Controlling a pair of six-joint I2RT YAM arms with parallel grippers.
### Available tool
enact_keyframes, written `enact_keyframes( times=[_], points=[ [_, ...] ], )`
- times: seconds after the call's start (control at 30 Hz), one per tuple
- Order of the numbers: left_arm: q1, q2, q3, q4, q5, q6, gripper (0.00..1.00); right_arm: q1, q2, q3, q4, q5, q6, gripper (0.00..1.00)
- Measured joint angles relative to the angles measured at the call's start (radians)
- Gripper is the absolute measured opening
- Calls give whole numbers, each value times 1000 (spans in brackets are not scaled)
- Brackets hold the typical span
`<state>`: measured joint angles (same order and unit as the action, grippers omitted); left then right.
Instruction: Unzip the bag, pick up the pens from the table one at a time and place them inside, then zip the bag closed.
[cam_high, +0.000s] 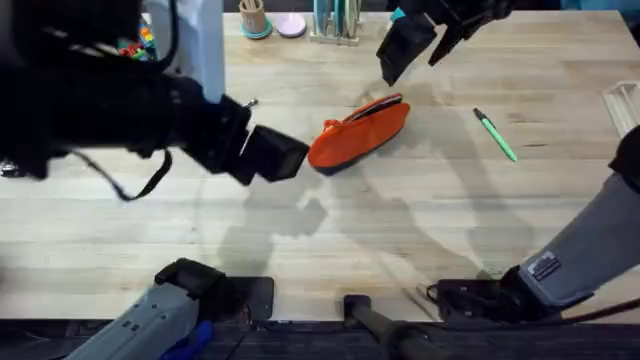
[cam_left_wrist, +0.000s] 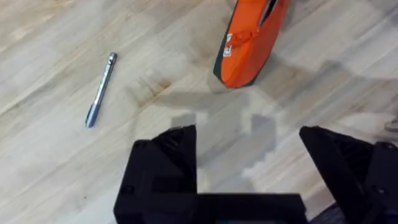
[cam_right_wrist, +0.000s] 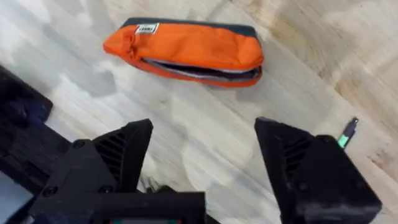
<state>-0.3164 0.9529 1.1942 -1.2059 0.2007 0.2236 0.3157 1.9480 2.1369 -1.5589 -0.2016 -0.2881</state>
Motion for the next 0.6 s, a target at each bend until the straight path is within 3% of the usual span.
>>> enact_keyframes(
  times=[0.07,0.1,0.3,0.6],
  points=[
    [0,-22,0,-19,-4,0,995,0,0,11,-21,0,-27,984],
    [0,-32,0,-27,-4,0,995,0,0,13,-35,0,-47,896],
    [0,-64,0,-45,-4,-1,994,-10,-21,14,-57,31,-150,72],
    [0,-64,0,-47,-4,0,993,-18,-64,16,-49,53,-460,29]
  ],
)
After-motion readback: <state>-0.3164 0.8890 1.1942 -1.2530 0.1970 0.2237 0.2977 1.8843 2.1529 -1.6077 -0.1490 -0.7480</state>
